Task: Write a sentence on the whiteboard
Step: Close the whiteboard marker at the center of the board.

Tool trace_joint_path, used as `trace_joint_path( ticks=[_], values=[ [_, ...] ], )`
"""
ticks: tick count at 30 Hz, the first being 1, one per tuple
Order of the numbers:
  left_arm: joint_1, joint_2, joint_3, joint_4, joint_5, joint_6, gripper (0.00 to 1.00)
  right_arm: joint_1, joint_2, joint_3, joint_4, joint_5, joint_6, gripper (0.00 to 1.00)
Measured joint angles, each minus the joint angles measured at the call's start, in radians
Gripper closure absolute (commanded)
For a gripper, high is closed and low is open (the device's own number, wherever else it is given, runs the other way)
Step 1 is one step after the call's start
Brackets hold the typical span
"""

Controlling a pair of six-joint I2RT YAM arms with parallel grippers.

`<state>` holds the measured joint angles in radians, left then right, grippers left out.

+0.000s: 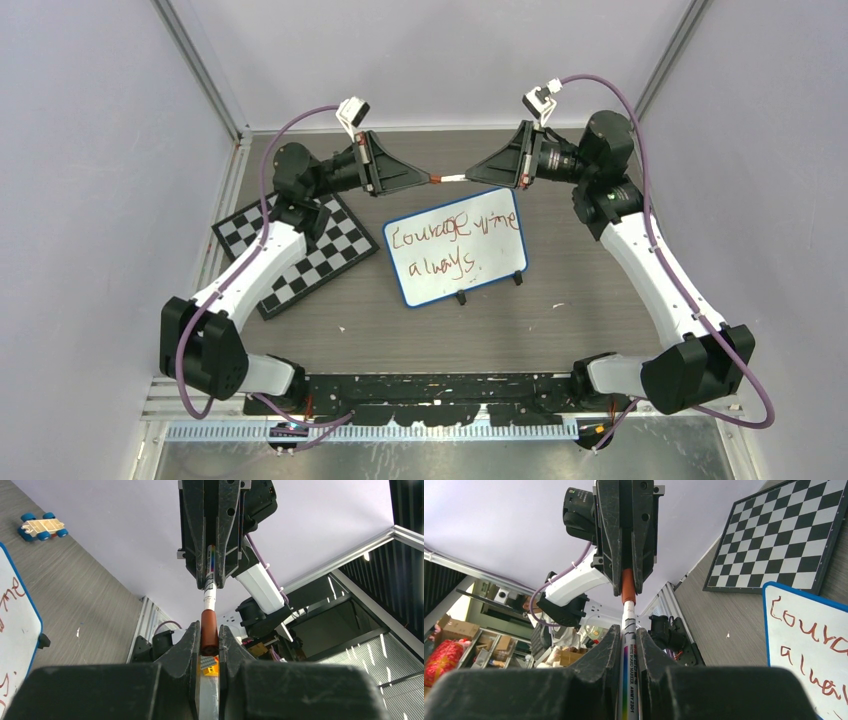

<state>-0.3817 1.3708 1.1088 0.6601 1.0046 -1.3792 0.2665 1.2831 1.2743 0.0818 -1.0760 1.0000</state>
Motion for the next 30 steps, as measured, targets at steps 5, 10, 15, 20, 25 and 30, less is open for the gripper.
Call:
trace_joint_path(
  ticks=[5,10,15,20,25,30],
  values=[
    [-0.013,0.008,0.0,0.004,-0.027,-0.011,1.0,0.006,0.002,0.0,0.0,0.029,-0.003,1.0],
    [-0.013,0.022,-0.01,0.016,-0.072,-0.05,1.0,0.018,0.026,0.001,0.011,0.073,-0.003,1.0],
    [-0.006,0.043,-0.019,0.019,-0.116,-0.084,1.0,0.045,0.076,0.035,0.002,0.119,-0.032,1.0],
    [0.009,0.057,-0.019,0.012,-0.135,-0.083,1.0,0.07,0.109,0.106,-0.098,0.174,-0.132,1.0],
    [0.009,0.06,-0.019,0.011,-0.138,-0.076,1.0,0.081,0.111,0.125,-0.139,0.199,-0.184,1.0],
    [0.007,0.071,-0.017,0.008,-0.133,-0.067,1.0,0.085,0.112,0.127,-0.158,0.209,-0.203,1.0]
  ],
)
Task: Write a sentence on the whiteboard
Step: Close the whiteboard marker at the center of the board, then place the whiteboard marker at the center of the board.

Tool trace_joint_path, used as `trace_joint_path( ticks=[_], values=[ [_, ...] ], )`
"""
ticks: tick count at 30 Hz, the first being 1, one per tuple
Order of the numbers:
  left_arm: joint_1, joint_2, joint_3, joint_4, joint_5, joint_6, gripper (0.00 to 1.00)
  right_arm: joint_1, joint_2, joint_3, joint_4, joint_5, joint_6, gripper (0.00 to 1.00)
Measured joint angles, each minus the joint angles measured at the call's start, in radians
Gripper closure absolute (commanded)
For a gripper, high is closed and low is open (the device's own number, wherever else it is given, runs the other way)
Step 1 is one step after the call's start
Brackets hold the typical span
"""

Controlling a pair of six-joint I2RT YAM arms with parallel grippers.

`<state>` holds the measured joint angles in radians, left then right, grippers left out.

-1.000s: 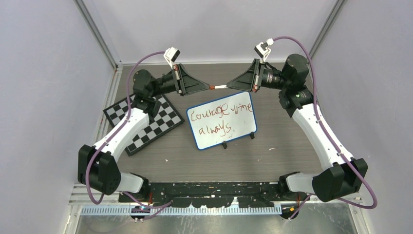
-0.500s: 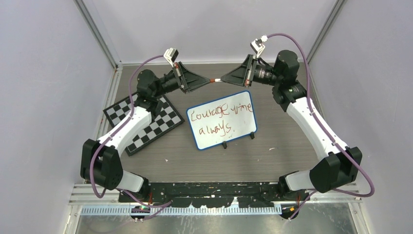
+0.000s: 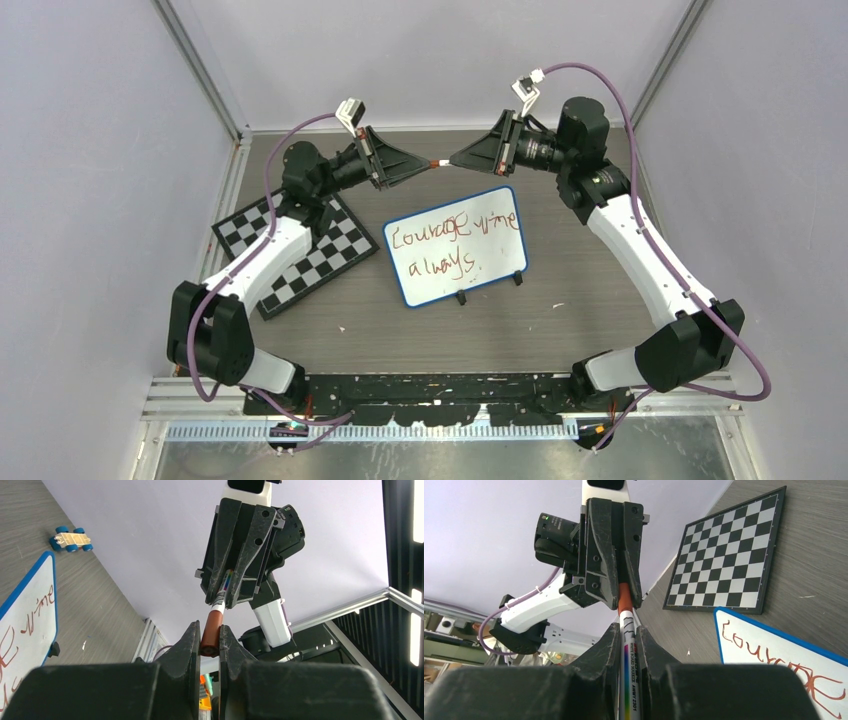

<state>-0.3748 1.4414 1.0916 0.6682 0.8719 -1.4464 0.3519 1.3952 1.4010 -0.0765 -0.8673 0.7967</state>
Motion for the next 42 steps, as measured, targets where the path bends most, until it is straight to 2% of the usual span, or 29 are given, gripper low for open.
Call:
trace_joint_path(
  ticks=[12,14,17,20,24,26,30,33,39,42],
  values=[
    [-0.002,0.011,0.003,0.0,0.003,0.029,1.0,0.0,0.012,0.018,-0.027,-0.001,-0.034,0.98],
    [-0.002,0.011,0.003,-0.005,0.009,0.041,1.0,0.0,0.013,0.032,-0.058,-0.002,-0.056,0.88],
    [0.01,0.008,0.003,-0.018,0.04,0.054,1.0,0.0,0.013,0.04,-0.093,-0.009,-0.084,0.58],
    [0.04,-0.009,0.002,-0.046,0.088,0.093,1.0,0.0,0.02,0.04,-0.127,-0.017,-0.093,0.4],
    [0.132,-0.036,0.002,-0.126,0.151,0.163,1.0,-0.057,0.022,0.039,-0.141,-0.051,-0.096,0.25],
    [0.198,-0.048,0.004,-0.186,0.171,0.214,1.0,-0.117,0.019,0.039,-0.143,-0.058,-0.1,0.24],
    [0.328,-0.07,0.06,-0.457,0.203,0.451,1.0,-0.237,-0.004,0.021,-0.173,-0.061,-0.128,0.24],
    [0.423,-0.105,0.134,-0.766,0.208,0.74,1.0,-0.29,-0.044,-0.012,-0.211,-0.066,-0.166,0.24],
    [0.639,-0.18,0.254,-1.402,0.192,1.437,1.0,-0.332,-0.119,-0.076,-0.276,-0.073,-0.242,0.24],
    [0.698,-0.171,0.277,-1.659,0.149,1.755,1.0,-0.334,-0.132,-0.11,-0.29,-0.073,-0.263,0.24]
  ],
)
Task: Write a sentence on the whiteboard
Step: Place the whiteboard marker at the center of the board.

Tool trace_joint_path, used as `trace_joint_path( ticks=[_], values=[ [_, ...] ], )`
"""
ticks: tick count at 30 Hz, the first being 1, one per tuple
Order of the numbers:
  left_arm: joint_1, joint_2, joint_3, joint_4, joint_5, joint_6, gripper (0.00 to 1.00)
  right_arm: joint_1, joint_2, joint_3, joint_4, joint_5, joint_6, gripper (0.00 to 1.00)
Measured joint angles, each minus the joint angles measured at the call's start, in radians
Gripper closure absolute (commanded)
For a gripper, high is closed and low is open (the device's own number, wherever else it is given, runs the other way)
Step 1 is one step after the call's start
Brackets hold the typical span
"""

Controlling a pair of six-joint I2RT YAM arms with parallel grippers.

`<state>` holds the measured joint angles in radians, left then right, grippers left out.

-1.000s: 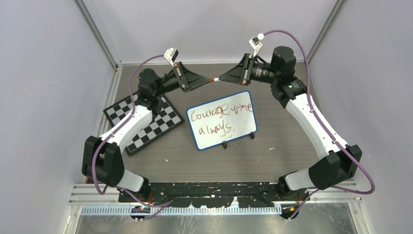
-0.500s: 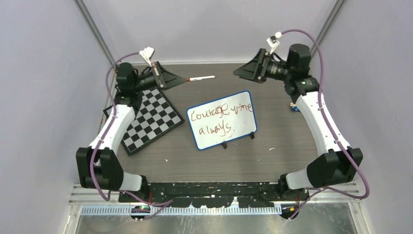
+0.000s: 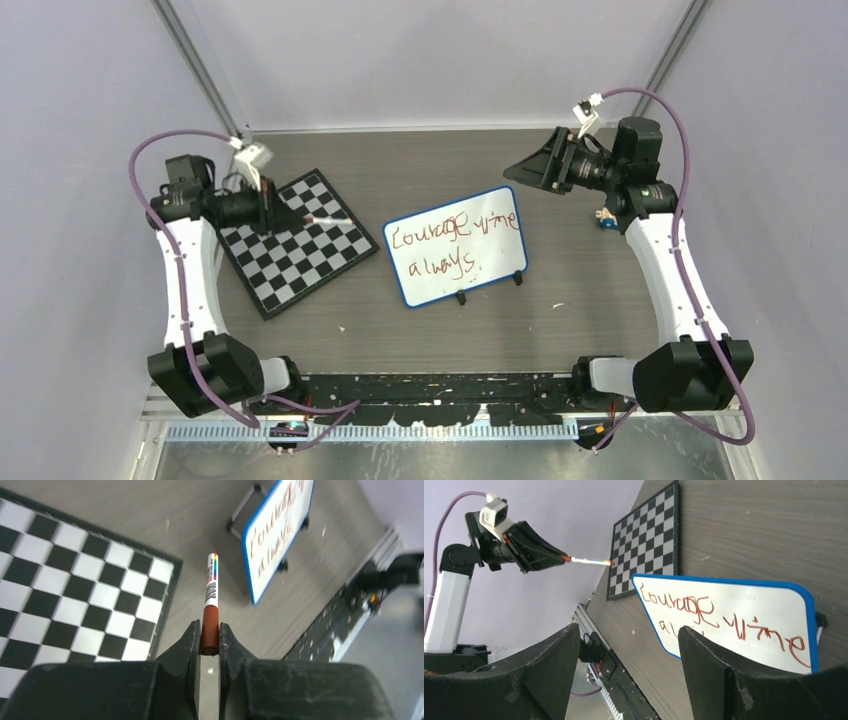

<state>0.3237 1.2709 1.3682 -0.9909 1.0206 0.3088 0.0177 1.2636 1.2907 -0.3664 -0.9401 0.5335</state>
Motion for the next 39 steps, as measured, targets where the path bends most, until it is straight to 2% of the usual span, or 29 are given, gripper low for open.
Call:
trace_joint_path(
  ticks=[4,7,9,12,18,20,23,28,33,39],
  values=[
    [-0.003,0.058,-0.02,-0.308,-0.035,0.375,0.97,0.0,0.0,-0.038,-0.017,0.008,-0.011,0.24],
    [-0.006,0.105,-0.077,-0.422,-0.049,0.541,0.95,0.0,0.0,-0.054,-0.017,0.015,-0.013,0.24],
    [-0.016,0.117,-0.138,-0.431,-0.058,0.593,0.92,0.0,0.0,-0.06,-0.018,0.016,-0.013,0.24],
    [-0.071,0.116,-0.244,-0.394,-0.083,0.615,0.89,0.0,0.0,-0.061,-0.018,0.016,-0.013,0.24],
    [-0.227,0.08,-0.454,-0.165,-0.166,0.552,0.87,0.0,-0.001,-0.063,-0.017,0.016,-0.013,0.24],
    [-0.241,0.079,-0.486,-0.106,-0.182,0.526,0.81,0.0,0.0,-0.064,-0.018,0.016,-0.013,0.24],
    [-0.25,0.081,-0.506,-0.009,-0.197,0.512,0.68,0.0,-0.001,-0.064,-0.019,0.016,-0.013,0.24],
    [-0.281,0.137,-0.515,0.083,-0.274,0.542,0.54,0.0,0.0,-0.064,-0.019,0.016,-0.013,0.24],
    [-0.285,0.166,-0.514,0.103,-0.321,0.568,0.49,0.0,0.0,-0.064,-0.019,0.015,-0.013,0.24],
    [-0.285,0.162,-0.504,0.1,-0.342,0.588,0.38,0.0,0.0,-0.065,-0.019,0.015,-0.013,0.24]
  ],
)
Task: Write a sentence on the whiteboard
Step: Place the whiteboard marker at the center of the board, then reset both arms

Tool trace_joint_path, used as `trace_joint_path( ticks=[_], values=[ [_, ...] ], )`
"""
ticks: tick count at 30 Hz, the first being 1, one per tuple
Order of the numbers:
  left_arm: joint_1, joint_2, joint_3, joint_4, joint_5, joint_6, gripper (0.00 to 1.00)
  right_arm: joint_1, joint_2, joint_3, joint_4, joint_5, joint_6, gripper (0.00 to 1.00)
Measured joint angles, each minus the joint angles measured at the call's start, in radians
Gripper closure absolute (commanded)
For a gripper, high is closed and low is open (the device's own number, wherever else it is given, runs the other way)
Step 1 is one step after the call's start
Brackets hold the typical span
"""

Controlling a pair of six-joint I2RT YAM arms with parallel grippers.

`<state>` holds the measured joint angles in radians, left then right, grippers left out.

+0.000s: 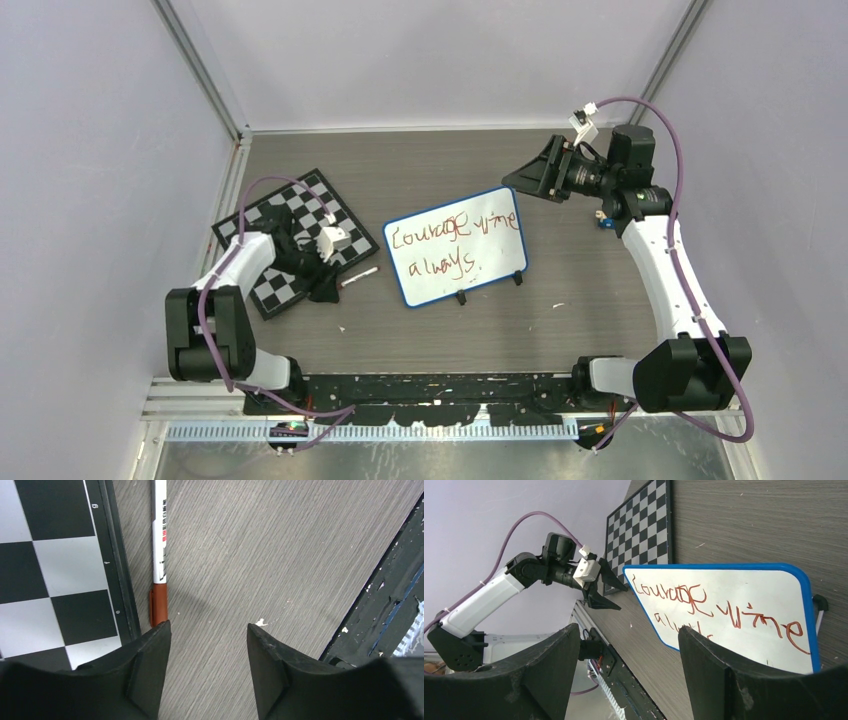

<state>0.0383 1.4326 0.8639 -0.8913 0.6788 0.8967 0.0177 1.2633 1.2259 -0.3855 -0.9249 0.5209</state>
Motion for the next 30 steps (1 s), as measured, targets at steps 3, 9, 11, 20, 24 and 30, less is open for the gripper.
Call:
trace_joint_path(
  ticks=[3,9,11,20,24,30],
  values=[
    [0.0,-0.026,0.006,-0.005,-0.007,-0.009,0.21,0.0,0.0,-0.005,0.0,0.0,-0.001,0.24],
    [0.0,-0.064,0.14,-0.031,-0.056,-0.136,0.0,0.0,0.008,0.019,-0.08,0.021,-0.077,0.19],
    [0.0,-0.061,0.218,-0.041,-0.084,-0.187,0.0,-0.009,0.025,0.063,-0.143,0.047,-0.132,0.15],
    [0.018,0.067,0.657,-0.089,-0.175,-0.451,0.0,-0.259,0.097,0.211,-0.389,0.148,-0.416,0.1],
    [0.073,0.123,0.699,-0.094,-0.169,-0.559,0.0,-0.365,0.14,0.208,-0.46,0.205,-0.541,0.1],
    [0.127,0.137,0.569,-0.033,-0.193,-0.709,0.0,-0.422,0.192,0.109,-0.483,0.278,-0.664,0.1]
  ],
)
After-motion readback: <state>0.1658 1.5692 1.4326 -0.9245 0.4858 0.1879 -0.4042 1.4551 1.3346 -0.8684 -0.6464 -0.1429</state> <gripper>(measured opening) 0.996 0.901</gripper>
